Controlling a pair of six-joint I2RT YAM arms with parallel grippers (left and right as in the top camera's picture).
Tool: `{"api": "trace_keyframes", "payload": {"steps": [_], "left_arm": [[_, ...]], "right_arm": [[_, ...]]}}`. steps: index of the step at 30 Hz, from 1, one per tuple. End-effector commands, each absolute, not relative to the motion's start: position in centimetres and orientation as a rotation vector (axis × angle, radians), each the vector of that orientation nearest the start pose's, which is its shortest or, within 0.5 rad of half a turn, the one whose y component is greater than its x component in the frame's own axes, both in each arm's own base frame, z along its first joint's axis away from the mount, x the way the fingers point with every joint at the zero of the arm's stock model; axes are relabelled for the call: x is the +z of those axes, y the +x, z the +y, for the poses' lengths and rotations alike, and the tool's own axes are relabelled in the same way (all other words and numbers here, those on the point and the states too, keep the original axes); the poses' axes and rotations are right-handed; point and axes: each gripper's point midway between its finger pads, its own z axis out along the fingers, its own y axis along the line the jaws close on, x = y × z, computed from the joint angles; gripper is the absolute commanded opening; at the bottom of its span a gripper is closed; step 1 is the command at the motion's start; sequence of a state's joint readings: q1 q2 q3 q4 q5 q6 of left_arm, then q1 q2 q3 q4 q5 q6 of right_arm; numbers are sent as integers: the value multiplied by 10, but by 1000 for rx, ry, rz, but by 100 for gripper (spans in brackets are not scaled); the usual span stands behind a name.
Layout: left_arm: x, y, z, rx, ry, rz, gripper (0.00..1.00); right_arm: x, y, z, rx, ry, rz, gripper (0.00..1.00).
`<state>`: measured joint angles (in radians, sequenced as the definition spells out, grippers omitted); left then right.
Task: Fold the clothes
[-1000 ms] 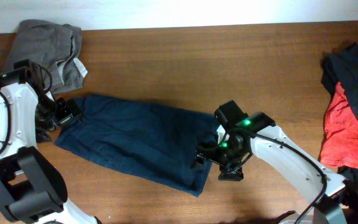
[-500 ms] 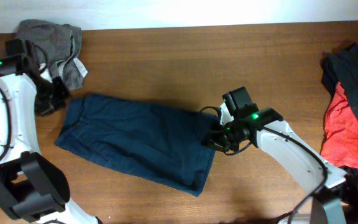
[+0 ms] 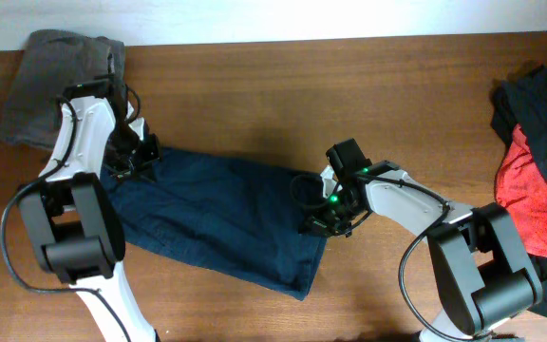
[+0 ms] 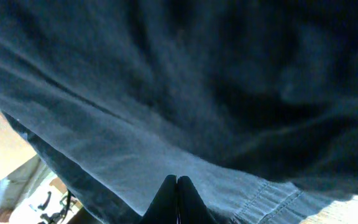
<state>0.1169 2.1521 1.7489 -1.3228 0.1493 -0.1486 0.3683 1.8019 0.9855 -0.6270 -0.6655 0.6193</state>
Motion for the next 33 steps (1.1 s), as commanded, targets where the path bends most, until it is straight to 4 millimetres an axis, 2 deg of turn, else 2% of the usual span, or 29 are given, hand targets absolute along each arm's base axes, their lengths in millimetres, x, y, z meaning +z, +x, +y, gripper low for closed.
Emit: {"api": "trace_keyframes", "payload": {"steps": [1, 5, 7, 13, 17, 21, 24, 26, 28, 31, 32, 33], "left_arm": [[24, 371, 17, -272, -445, 3340, 0], [7, 366, 16, -275, -458, 3388, 0], [2, 364, 15, -281, -463, 3402, 0], [-2, 365, 15, -290, -465, 3402, 1], [-2, 366, 15, -290, -464, 3401, 1], [-3, 368, 15, -289, -461, 3393, 1], [-4, 370, 15, -288, -458, 3382, 1], [-5, 375, 16, -286, -452, 3363, 1], [-6, 380, 17, -284, -446, 3340, 8], [-7, 383, 16, -294, -444, 3327, 10], [-7, 384, 15, -305, -446, 3325, 9], [-6, 384, 13, -326, -447, 3323, 1]], "right_arm": [[19, 254, 209, 1014, 328, 3196, 4], [5, 244, 178, 821, 468, 3289, 5], [3, 243, 168, 791, 486, 3304, 4], [0, 257, 137, 766, 504, 3261, 4], [3, 268, 128, 794, 449, 3222, 4], [21, 294, 126, 790, 275, 3139, 4], [59, 322, 129, 741, 15, 3012, 4], [69, 328, 126, 653, -51, 2995, 4], [72, 332, 121, 546, -70, 2997, 4], [76, 336, 125, 508, -101, 2980, 4], [77, 337, 127, 512, -110, 2977, 4], [80, 336, 132, 530, -124, 2974, 4]]}}
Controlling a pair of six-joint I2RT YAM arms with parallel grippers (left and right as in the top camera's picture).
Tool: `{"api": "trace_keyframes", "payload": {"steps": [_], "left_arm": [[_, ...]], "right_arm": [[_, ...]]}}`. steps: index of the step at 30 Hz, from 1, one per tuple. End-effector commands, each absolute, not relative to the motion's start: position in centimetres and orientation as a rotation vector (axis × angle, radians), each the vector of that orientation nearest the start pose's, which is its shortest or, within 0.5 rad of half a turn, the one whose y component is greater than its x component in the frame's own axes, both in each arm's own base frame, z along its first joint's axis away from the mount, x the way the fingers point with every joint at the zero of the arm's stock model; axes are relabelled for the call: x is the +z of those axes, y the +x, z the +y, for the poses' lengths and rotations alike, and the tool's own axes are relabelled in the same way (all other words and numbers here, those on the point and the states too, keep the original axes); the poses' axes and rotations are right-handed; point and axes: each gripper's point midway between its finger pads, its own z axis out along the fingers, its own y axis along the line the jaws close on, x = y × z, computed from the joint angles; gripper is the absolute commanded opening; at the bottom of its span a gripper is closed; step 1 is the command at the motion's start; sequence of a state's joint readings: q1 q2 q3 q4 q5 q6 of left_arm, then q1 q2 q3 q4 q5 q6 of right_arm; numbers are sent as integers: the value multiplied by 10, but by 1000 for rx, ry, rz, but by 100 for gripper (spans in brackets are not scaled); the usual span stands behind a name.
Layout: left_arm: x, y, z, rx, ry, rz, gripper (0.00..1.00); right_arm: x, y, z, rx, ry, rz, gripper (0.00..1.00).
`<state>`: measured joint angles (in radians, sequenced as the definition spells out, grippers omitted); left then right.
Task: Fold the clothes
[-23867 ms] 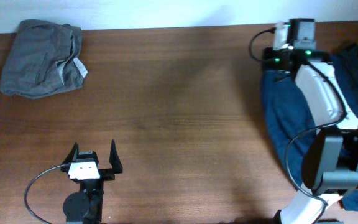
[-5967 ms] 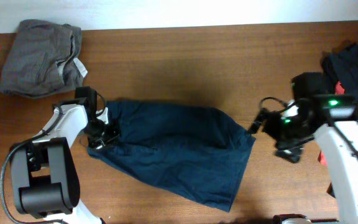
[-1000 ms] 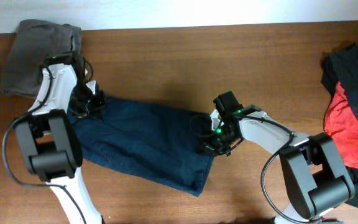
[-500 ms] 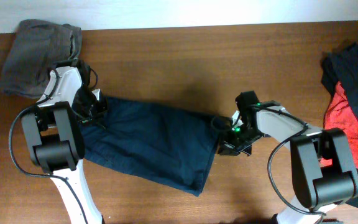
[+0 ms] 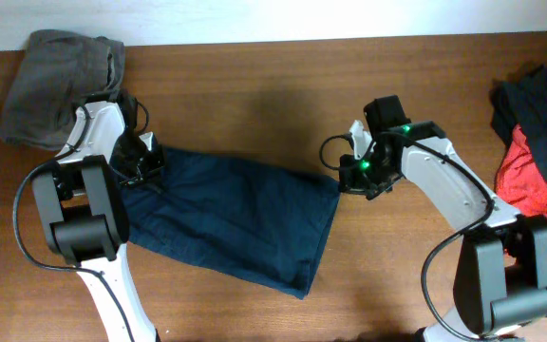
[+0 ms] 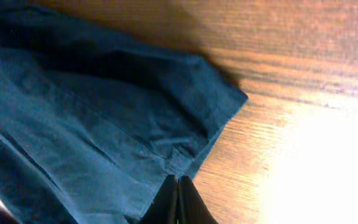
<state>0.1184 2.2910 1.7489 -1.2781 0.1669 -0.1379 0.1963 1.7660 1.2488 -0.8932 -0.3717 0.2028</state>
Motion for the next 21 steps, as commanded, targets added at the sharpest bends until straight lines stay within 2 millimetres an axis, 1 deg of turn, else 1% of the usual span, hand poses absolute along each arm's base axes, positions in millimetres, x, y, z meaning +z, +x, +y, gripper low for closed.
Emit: {"api": "trace_keyframes", "payload": {"steps": [1, 3, 6, 9, 11, 13, 15, 18, 21], "left_arm": [[-6, 386, 11, -343, -447, 3316, 1], [-7, 391, 10, -362, -443, 3294, 1], [-8, 400, 11, -358, -431, 3258, 1], [-10, 408, 13, -343, -419, 3224, 0], [-10, 411, 13, -342, -415, 3211, 1], [-10, 412, 13, -341, -415, 3208, 1], [-10, 412, 13, -342, -414, 3208, 1], [-9, 409, 9, -371, -416, 3221, 1], [-9, 403, 4, -374, -407, 3246, 1]], "right_arm": [[83, 335, 138, 561, -138, 2972, 4], [89, 332, 149, 623, -166, 2968, 4], [97, 322, 165, 713, -206, 2986, 4], [102, 305, 190, 844, -288, 2998, 4], [102, 292, 208, 880, -369, 3004, 4], [96, 282, 226, 840, -478, 3004, 4], [90, 279, 237, 767, -510, 3004, 4], [81, 276, 246, 683, -436, 3039, 4], [69, 272, 247, 678, -375, 3100, 4]]}}
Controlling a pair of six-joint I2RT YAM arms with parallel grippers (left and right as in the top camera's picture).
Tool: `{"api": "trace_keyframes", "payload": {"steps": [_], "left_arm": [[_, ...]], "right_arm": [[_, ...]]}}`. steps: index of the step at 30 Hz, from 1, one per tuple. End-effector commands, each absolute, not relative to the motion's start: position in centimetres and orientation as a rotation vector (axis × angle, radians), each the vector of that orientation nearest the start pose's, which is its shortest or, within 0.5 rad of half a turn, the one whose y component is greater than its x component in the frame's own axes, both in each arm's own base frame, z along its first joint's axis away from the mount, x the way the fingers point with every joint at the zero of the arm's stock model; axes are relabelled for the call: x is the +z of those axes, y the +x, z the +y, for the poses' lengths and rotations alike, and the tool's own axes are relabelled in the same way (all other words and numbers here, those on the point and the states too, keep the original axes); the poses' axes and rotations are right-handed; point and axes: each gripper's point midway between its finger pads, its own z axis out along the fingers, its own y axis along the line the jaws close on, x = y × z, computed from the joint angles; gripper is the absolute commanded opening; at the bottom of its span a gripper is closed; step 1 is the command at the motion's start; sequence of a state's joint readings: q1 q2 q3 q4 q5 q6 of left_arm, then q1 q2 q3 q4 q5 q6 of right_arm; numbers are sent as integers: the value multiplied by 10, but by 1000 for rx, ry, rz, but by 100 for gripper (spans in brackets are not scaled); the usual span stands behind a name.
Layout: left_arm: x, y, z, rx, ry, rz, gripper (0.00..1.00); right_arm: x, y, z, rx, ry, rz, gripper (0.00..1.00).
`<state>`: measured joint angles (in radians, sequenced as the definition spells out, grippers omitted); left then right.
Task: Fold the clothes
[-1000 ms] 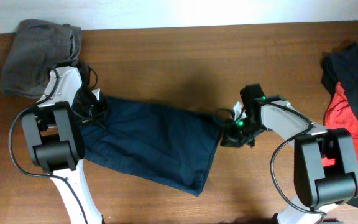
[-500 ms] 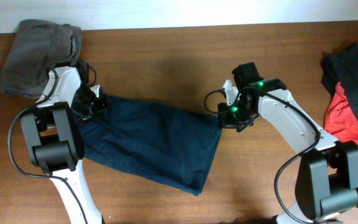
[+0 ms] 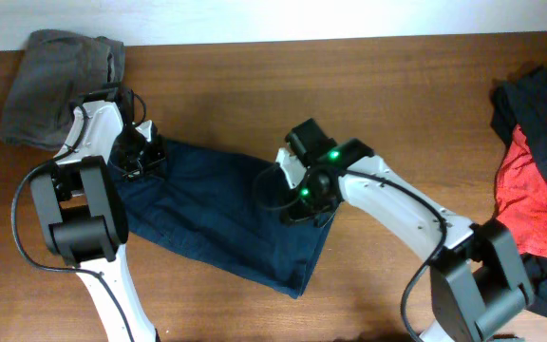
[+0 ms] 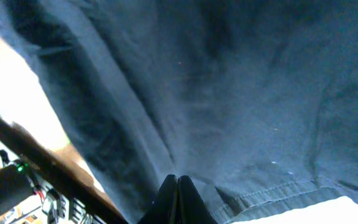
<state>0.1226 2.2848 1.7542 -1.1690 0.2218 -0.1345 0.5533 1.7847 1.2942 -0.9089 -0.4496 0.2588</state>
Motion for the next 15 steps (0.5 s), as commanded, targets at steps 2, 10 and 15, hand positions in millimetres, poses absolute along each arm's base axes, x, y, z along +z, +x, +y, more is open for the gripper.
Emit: {"api": "trace_keyframes", "payload": {"steps": [2, 10, 15], "left_arm": [[-8, 404, 0, -379, -394, 3247, 1], [-7, 403, -28, -430, -310, 3258, 1], [-7, 402, -39, -425, -266, 3268, 1]], "right_arm": [[58, 269, 245, 664, -397, 3123, 4], [6, 264, 235, 590, -595, 3198, 4], [-10, 265, 216, 523, -543, 3265, 4]]}}
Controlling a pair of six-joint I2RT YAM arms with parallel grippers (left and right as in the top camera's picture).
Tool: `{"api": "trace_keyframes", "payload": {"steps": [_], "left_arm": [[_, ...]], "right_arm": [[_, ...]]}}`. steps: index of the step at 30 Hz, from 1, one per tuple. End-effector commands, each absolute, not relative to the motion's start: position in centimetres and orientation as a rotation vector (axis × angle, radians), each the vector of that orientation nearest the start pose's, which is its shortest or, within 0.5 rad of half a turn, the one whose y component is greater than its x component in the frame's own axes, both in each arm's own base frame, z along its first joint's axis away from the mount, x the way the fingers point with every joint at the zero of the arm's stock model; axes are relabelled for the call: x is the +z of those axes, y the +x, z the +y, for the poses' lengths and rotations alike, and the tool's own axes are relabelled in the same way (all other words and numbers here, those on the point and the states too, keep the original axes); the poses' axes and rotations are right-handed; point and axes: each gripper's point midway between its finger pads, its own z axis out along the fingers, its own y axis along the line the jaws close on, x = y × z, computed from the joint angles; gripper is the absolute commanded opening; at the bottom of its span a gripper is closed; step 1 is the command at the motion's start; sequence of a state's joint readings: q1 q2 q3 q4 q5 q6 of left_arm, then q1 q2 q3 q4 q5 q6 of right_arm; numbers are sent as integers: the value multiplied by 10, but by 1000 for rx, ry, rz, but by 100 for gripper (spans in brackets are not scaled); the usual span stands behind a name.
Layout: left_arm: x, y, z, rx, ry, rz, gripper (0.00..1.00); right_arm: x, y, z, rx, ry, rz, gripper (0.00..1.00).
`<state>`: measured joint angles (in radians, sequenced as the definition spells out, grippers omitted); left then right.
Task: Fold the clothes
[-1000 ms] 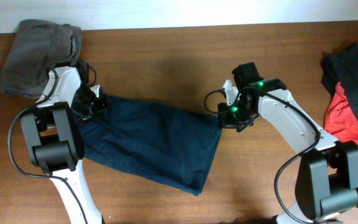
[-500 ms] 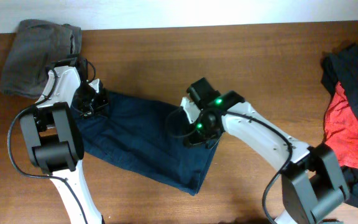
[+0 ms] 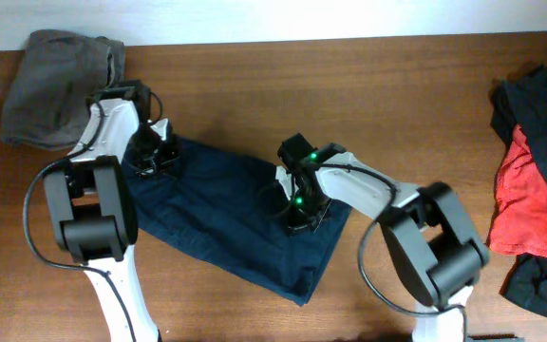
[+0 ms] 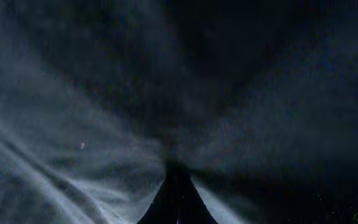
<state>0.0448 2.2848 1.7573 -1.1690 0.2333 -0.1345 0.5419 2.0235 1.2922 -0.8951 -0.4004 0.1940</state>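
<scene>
A dark blue garment [image 3: 221, 214] lies spread slantwise on the wooden table [image 3: 254, 85]. My left gripper [image 3: 152, 155] sits on its upper left corner, and its jaws look closed on the cloth there. My right gripper [image 3: 297, 207] is down on the garment's right half, a little in from the right edge. In the right wrist view the blue cloth [image 4: 73, 124] fills the frame. The right gripper [image 4: 178, 186] is shut, with creases fanning out from its tip.
A folded grey garment [image 3: 60, 85] lies at the back left corner. A heap of black and red clothes [image 3: 535, 190] sits at the right edge. Bare wood stretches between the blue garment and that heap.
My right gripper has shifted slightly down and sits deeper in the cloth, which now shows creases around its tip. The garment's right edge reaches further right. My left gripper moved a little right with its corner.
First my right gripper was shut at the garment's right edge, the left at its upper left corner. Then the right stood further right and back, the right corner stretched toward it. Later it was over the garment's middle right, where it stays now.
</scene>
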Motion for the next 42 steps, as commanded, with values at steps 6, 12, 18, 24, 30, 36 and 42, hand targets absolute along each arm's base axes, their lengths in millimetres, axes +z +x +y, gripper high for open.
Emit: {"api": "trace_keyframes", "payload": {"steps": [6, 12, 18, 24, 30, 36, 42], "left_arm": [[-7, 402, -41, -428, -342, 3268, 0], [-3, 402, -53, -541, -381, 3257, 0], [6, 405, -74, -756, -485, 3218, 0], [18, 410, -105, -984, -448, 3160, 1], [16, 398, -146, -949, -280, 3211, 0], [5, 409, -148, -705, -142, 3197, 1], [43, 438, -141, -649, 82, 3083, 0]], "right_arm": [[-17, 280, 145, 178, -260, 3359, 4], [-20, 309, 109, 234, -92, 3308, 4], [-26, 340, 76, 264, 62, 3219, 4], [-37, 379, 48, 267, 167, 3085, 4], [-14, 434, 4, 231, 300, 2915, 5], [24, 463, -13, 216, 311, 2845, 27], [91, 475, -31, 80, 326, 2846, 80]]}}
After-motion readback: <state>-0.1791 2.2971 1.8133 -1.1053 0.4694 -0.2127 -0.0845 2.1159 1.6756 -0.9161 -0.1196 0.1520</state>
